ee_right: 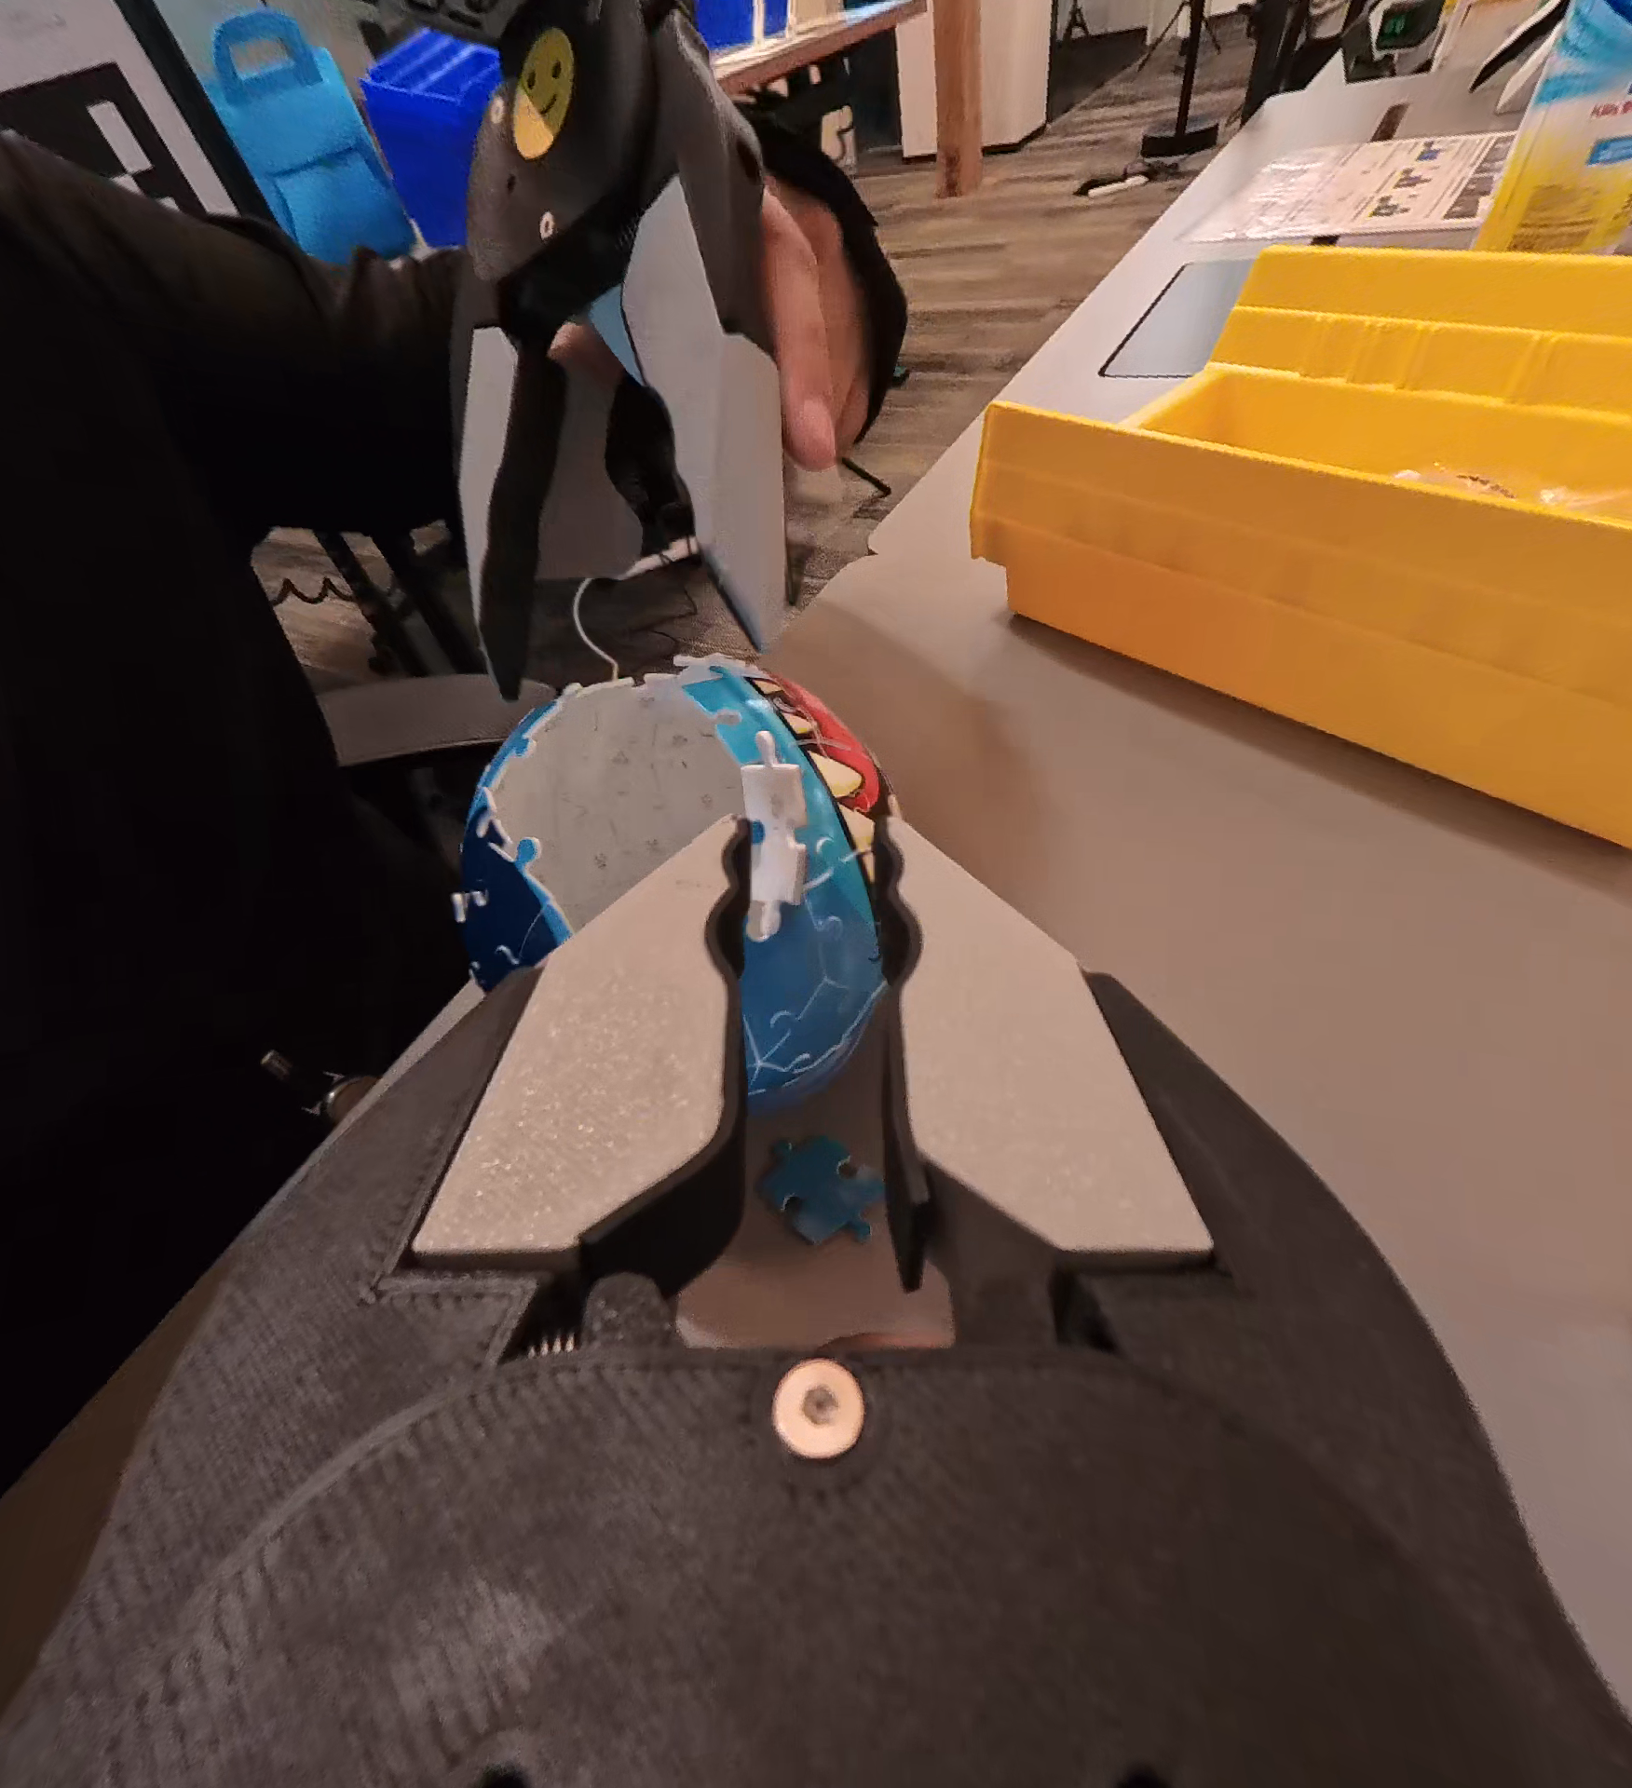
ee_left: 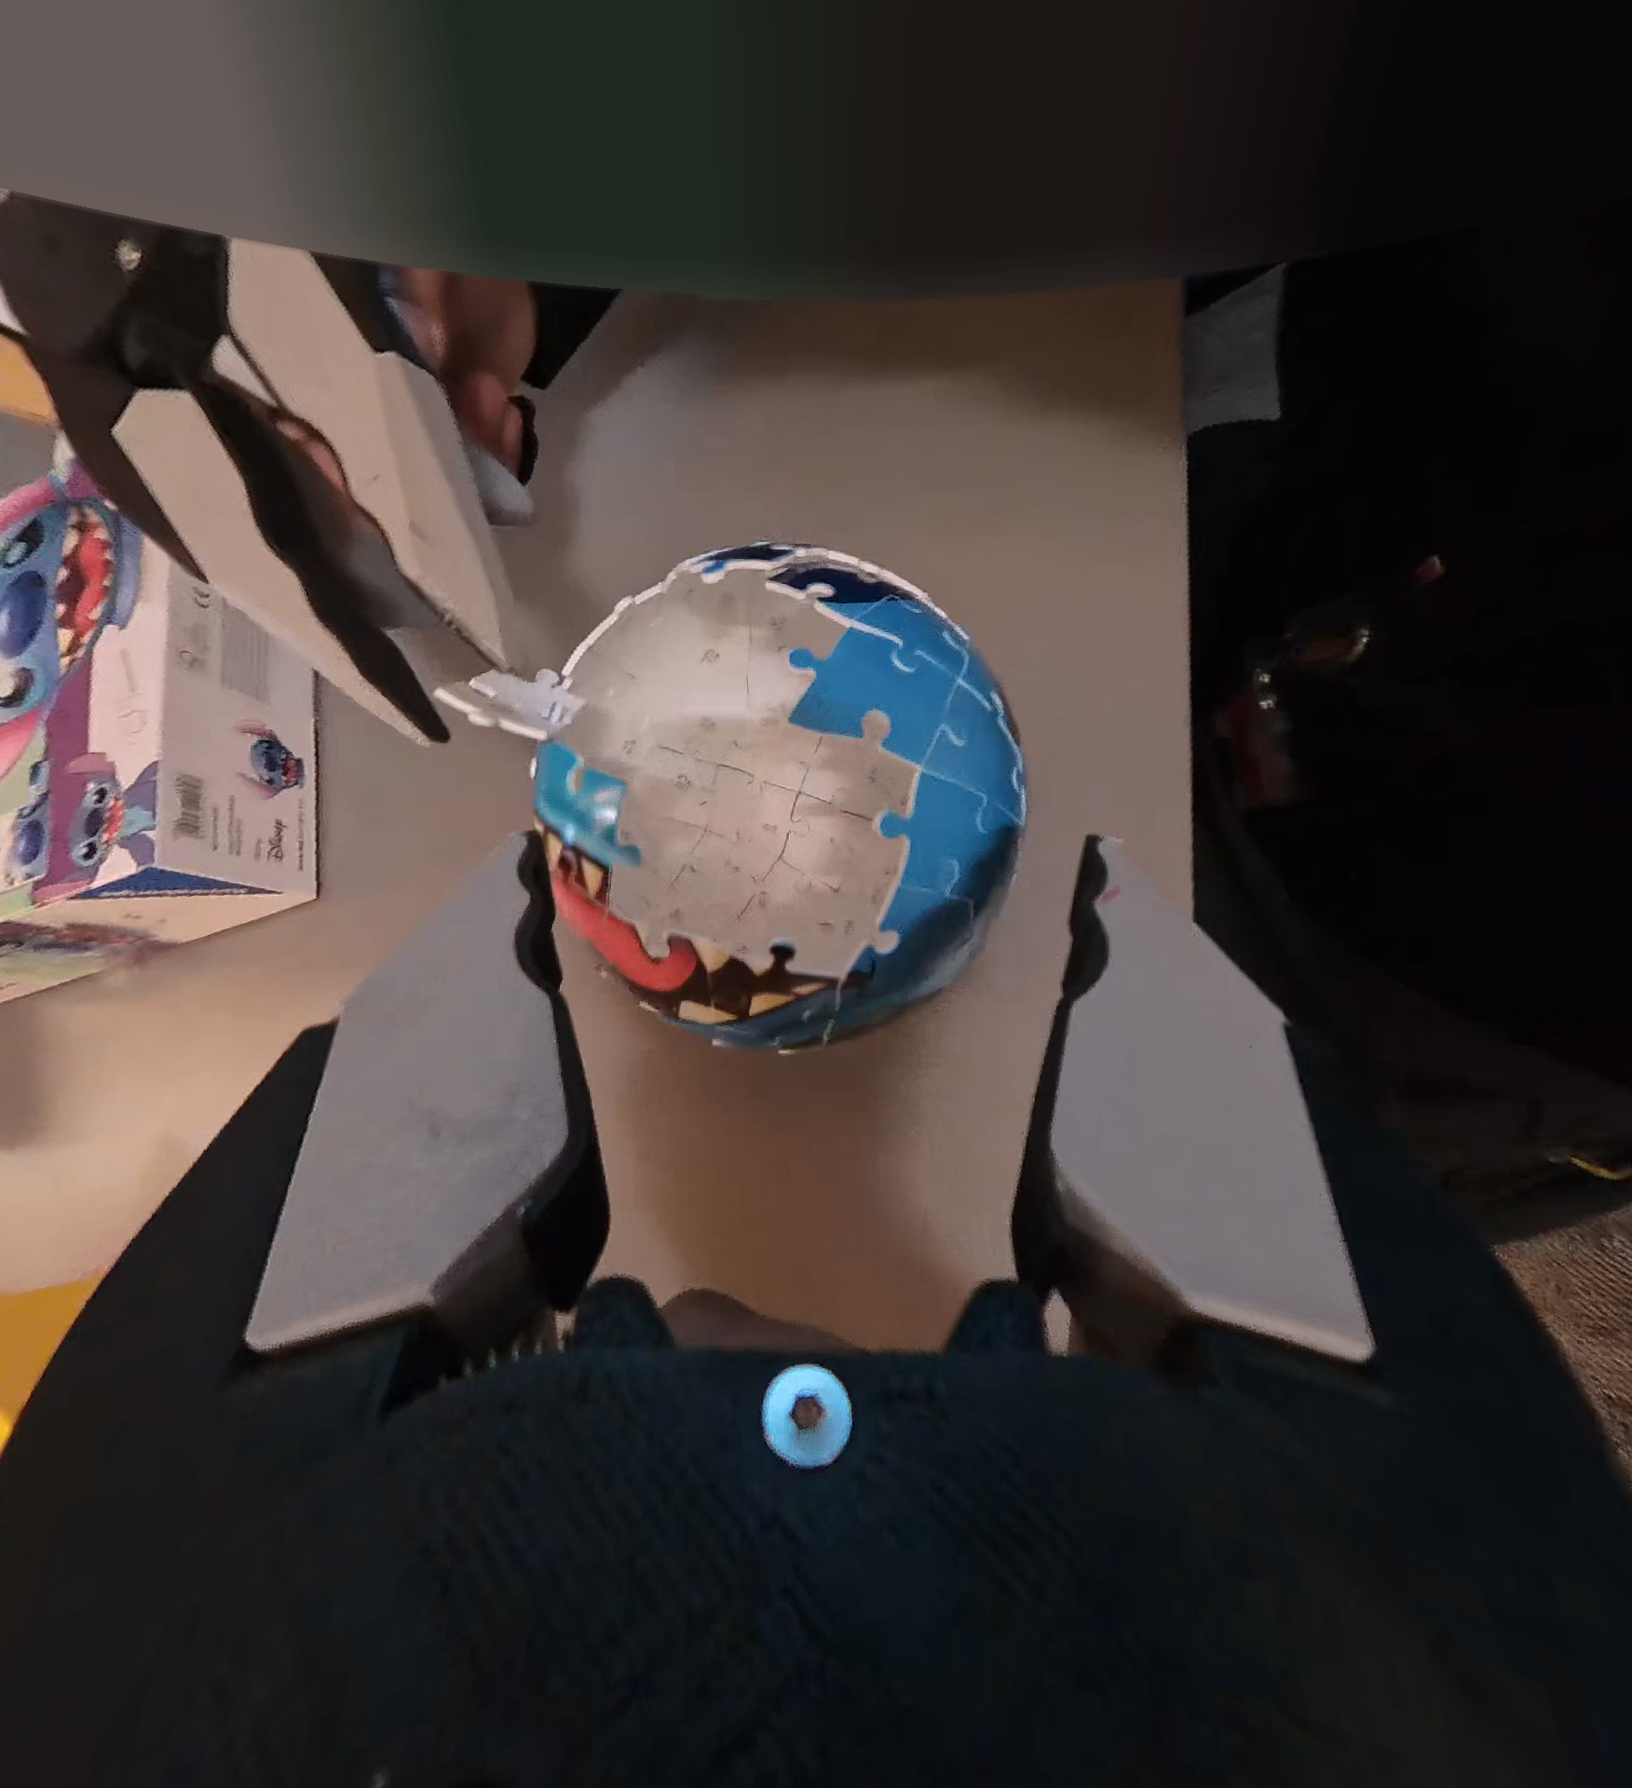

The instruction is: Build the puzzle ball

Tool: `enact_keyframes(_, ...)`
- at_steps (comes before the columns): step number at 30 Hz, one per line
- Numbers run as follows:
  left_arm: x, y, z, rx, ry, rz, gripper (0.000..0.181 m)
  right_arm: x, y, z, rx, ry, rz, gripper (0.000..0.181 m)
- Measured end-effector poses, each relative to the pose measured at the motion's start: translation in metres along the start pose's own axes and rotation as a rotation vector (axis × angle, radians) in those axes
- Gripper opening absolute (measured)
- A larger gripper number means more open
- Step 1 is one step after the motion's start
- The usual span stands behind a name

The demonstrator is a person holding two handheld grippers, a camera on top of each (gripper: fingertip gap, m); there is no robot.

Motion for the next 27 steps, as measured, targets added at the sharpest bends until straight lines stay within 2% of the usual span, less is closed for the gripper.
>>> enact_keyframes(4, -0.003, -0.003, 0.013, -0.004, -0.05, 0.031, 0.106, 0.001, -0.004, 0.004, 0.013, -0.016, -0.012, 0.012)
enact_keyframes(6, -0.002, -0.003, 0.017, -0.006, -0.049, 0.021, 0.107, 0.002, -0.006, 0.004, -0.011, -0.023, -0.045, 0.001)
enact_keyframes(10, -0.002, -0.003, 0.018, 0.018, -0.045, 0.015, 0.107, 0.002, -0.011, 0.003, -0.115, -0.054, -0.138, 0.001)
enact_keyframes(14, -0.001, -0.002, 0.019, 0.042, -0.029, 0.002, 0.108, 0.003, -0.014, 0.002, -0.324, -0.105, -0.333, 0.0)
enact_keyframes(18, -0.001, 0.0, 0.018, 0.051, -0.023, -0.005, 0.108, 0.004, -0.022, 0.008, -0.472, -0.14, -0.484, 0.0)
enact_keyframes(23, -0.001, 0.005, 0.021, 0.045, -0.022, -0.01, 0.107, 0.004, -0.034, 0.014, -0.579, -0.2, -0.721, 0.001)
enact_keyframes(27, -0.003, 0.006, 0.023, 0.051, -0.042, 0.006, 0.109, 0.003, -0.04, 0.01, -0.608, -0.207, -0.775, 0.001)
Point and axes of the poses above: each gripper's, where its closed fingertips meet, z out along the fingers, x out of its top, y = z × x across the jaws, the point moved 1 cm from there along -z, back along the fingers, and after that the axes turned 3 degrees about -z, right-handed, at the moved point
